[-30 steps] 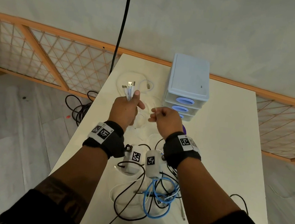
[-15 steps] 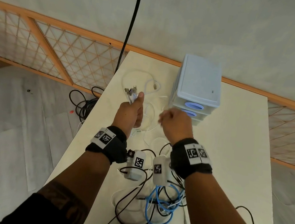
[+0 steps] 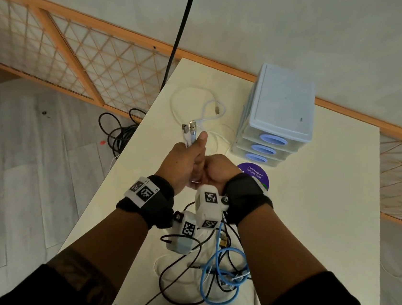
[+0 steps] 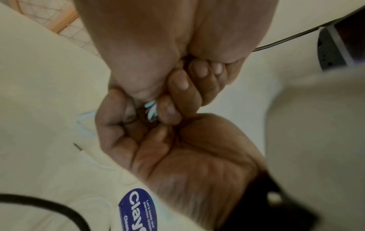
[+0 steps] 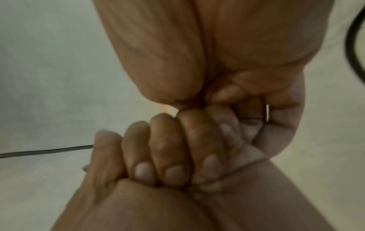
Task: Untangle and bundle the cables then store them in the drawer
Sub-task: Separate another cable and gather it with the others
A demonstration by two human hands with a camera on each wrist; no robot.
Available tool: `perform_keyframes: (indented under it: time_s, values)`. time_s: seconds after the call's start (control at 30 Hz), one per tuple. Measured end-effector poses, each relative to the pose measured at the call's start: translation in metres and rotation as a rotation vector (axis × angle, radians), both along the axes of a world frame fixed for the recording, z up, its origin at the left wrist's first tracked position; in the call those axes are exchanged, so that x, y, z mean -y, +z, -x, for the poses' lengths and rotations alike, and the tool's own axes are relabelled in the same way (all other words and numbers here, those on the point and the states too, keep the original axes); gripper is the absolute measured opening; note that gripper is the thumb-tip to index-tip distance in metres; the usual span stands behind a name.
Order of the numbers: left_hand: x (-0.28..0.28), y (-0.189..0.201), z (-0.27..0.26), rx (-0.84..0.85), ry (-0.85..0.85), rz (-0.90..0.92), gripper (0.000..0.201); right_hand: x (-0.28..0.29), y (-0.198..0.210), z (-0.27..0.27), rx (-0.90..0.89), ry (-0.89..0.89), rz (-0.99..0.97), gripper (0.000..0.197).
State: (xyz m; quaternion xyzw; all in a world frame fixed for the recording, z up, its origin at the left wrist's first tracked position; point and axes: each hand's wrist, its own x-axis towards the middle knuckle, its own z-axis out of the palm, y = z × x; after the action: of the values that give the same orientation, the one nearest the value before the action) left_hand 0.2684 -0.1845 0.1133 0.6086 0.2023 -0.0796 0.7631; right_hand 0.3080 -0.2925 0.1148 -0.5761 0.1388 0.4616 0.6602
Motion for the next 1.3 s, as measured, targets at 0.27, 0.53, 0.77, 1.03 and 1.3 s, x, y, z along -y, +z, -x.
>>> perform_keyframes:
  time_s: [0.27, 0.53, 0.77, 1.03, 1.3]
  values:
    - [-0.016, -0.011, 0.009, -0.048, -0.045, -0.132, 0.061, -0.022, 0.024, -0.066, -0.045, -0.287, 0.018, 0.038]
    - [-0.01, -0.036, 0.028, -0.13, -0.06, -0.084, 0.055, -0.018, 0.05, -0.128, 0.096, -0.505, 0.011, 0.036]
    - [0.002, -0.036, 0.021, -0.168, -0.022, -0.151, 0.063, 0.004, 0.061, -0.103, 0.639, 0.083, 0.604, 0.048]
    - [0.007, -0.025, -0.005, -0.18, -0.062, -0.356, 0.071, 0.079, -0.017, 0.01, 0.5, -0.24, 0.441, 0.03]
    - [0.01, -0.008, -0.011, -0.128, -0.113, -0.33, 0.076, 0.128, -0.068, 0.093, 0.506, -0.059, 0.699, 0.026]
